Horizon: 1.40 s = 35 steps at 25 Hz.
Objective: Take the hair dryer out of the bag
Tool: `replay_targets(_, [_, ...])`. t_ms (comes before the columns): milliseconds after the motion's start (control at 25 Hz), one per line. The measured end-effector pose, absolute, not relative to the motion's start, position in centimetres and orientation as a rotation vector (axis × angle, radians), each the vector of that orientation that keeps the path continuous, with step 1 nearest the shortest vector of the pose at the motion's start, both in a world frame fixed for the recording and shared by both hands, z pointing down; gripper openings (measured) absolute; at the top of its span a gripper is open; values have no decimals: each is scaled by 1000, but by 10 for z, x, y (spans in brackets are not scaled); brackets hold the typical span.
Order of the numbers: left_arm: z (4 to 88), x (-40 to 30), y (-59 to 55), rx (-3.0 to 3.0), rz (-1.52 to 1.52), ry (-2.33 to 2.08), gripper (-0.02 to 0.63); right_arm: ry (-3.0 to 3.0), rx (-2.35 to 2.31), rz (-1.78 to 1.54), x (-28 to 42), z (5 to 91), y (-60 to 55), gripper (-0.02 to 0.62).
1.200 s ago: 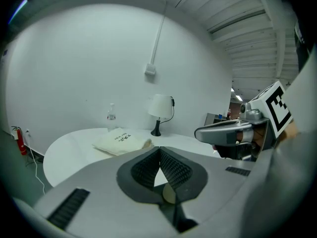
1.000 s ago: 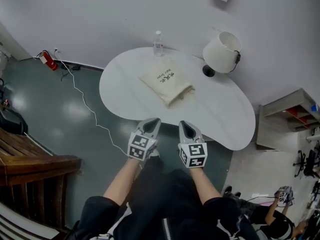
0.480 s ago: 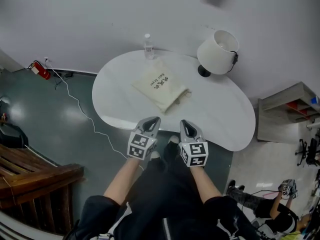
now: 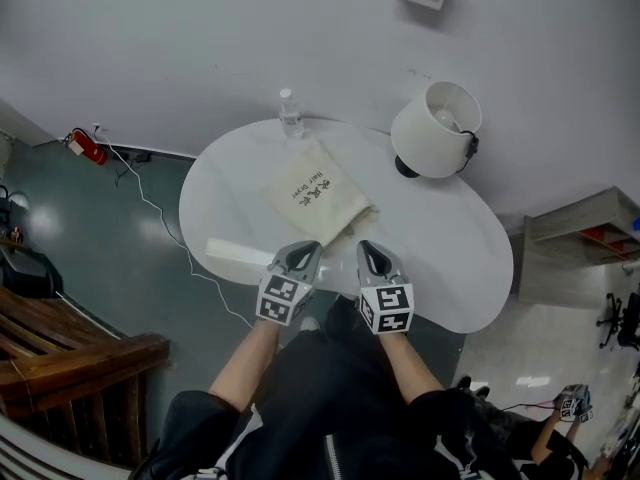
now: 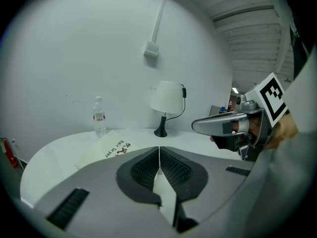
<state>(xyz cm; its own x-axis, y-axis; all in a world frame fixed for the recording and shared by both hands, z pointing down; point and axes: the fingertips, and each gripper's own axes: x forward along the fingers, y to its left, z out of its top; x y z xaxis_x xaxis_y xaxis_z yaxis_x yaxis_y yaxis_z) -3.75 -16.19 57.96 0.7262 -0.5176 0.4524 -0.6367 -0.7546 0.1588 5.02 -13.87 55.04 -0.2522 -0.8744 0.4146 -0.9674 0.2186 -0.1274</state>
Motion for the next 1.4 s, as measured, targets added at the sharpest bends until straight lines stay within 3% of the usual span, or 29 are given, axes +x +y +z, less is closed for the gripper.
replay_targets(560, [594,-7,-196,2598,684,-993,18,-2321,1594,573,82,569,-183,6])
replay_targets(1000, [617,27,-202,2634,871,-804,202,-2273,1618,613,99,579,-192,6])
replay_targets(1400, [657,31,-205,2690,1285,-713,224,-2214,1692,640,113,580,-199,6])
